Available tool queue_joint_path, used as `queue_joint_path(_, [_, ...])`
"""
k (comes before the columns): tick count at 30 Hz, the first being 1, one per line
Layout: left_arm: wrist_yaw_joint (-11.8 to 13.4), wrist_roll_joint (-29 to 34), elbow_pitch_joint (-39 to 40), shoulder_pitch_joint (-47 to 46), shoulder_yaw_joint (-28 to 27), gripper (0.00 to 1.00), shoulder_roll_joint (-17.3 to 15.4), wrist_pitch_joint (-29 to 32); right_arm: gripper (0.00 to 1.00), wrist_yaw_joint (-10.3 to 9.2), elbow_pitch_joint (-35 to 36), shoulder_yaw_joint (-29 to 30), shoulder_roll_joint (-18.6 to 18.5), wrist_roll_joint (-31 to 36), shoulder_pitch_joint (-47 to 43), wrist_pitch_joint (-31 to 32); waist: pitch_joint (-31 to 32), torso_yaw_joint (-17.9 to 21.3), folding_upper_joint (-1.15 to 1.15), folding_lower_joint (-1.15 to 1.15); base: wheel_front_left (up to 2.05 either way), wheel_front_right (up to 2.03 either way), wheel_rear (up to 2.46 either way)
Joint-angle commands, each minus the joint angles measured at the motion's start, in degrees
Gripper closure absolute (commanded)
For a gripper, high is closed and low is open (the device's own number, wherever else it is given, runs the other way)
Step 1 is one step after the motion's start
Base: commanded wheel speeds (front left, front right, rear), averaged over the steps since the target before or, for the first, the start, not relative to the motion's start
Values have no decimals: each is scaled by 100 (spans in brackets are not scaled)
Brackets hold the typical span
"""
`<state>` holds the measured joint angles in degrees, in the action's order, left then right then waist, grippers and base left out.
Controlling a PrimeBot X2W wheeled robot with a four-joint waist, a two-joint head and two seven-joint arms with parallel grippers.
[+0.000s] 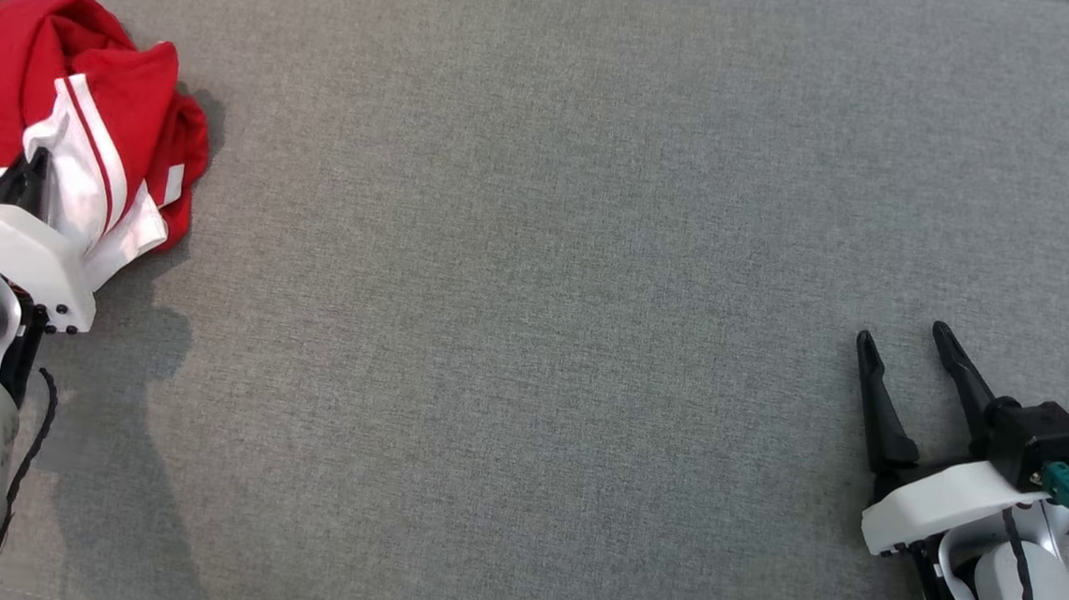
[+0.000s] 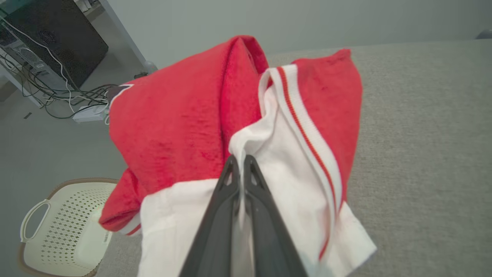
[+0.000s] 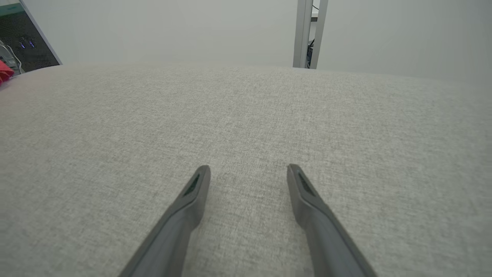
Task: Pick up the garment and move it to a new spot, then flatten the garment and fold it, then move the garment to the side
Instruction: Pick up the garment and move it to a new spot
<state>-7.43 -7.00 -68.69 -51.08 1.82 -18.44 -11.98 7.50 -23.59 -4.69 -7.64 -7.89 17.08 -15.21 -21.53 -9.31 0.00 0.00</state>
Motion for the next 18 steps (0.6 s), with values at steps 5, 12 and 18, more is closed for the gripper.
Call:
queue_joint_path(5, [72,155,383,-266,172,100,-82,-273,0,-1,-121,18,116,-73,-185,5,483,63,0,0,0,0,0])
queue_joint_path(12, [19,284,1357,-479,518,100,33,-324,0,-1,-254,7,307,-189,-419,5,1059,266,0,0,0,0,0])
queue_joint_path(18, [4,84,2070,-480,851,100,451,-327,0,-1,-316,-26,399,-280,-531,6,1347,490,0,0,0,0,0])
